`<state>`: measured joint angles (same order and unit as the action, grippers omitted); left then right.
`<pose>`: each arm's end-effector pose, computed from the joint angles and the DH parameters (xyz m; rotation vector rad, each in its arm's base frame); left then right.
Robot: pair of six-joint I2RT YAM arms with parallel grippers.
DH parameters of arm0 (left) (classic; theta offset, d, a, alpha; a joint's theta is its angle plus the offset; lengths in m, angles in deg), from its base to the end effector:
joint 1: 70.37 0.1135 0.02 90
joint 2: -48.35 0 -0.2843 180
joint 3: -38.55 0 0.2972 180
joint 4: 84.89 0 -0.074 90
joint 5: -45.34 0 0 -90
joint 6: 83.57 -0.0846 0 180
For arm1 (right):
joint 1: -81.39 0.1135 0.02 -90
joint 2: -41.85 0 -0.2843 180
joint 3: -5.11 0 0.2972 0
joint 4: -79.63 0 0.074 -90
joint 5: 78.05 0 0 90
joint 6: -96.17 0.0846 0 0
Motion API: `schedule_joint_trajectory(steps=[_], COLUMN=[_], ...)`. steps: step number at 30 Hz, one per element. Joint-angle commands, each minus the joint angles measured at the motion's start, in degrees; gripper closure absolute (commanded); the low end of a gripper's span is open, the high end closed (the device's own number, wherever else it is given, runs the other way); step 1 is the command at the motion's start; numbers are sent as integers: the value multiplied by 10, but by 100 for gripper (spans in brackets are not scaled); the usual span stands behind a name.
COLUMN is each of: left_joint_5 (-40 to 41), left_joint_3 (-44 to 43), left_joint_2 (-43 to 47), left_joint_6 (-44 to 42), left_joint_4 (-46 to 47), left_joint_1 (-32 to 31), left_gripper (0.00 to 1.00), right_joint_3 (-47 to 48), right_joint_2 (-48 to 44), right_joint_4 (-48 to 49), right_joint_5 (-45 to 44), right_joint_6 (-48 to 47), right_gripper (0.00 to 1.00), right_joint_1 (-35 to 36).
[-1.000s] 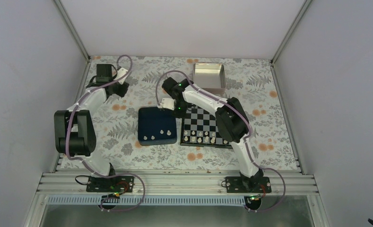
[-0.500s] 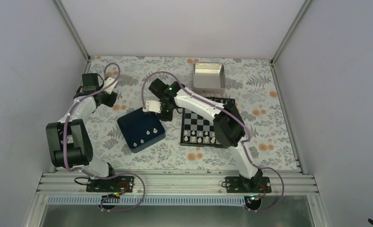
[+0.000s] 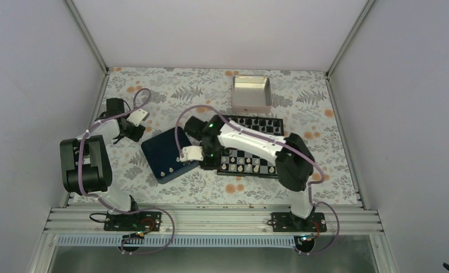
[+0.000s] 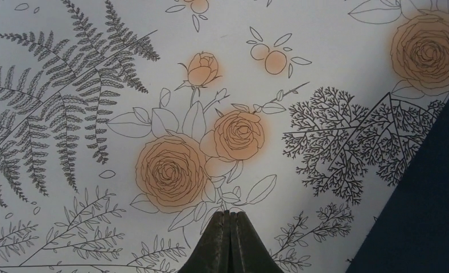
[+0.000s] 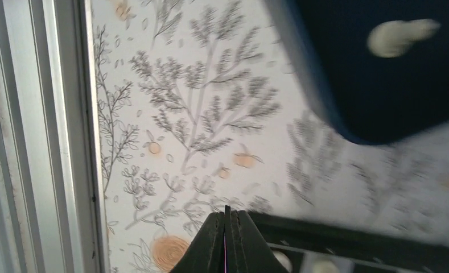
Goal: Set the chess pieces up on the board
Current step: Adjust the storage box at the center of the board.
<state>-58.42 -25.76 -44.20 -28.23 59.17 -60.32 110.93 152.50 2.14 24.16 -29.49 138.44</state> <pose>0.3604 0.0434 0.1163 0.6328 2.5593 -0.0643 0.2229 0.3767 0.1992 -2.2070 2.0749 0.3561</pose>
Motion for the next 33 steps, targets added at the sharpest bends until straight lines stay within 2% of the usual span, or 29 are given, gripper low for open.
schedule_joint_trajectory(steps=[1, 7, 16, 23, 33], left_joint_5=[1, -9, -25, -30, -98], left_joint_3=[11, 34, 70, 102, 141], left_joint_2=[-5, 2, 20, 68, 143], left_joint_6=[-15, -21, -39, -53, -65], left_joint_4=[3, 1, -9, -21, -65], left_joint_1=[-4, -11, -25, -27, -46], left_gripper=[98, 98, 98, 98, 98], right_joint_3=[-14, 17, 55, 59, 69], right_joint_2=[45, 83, 131, 128, 127], right_joint_4=[10, 30, 71, 98, 112], right_joint_5=[10, 9, -56, -77, -95], right_joint_6=[9, -3, 20, 21, -3], right_gripper=[96, 96, 96, 96, 96], right_joint_1=[29, 33, 14, -18, -40])
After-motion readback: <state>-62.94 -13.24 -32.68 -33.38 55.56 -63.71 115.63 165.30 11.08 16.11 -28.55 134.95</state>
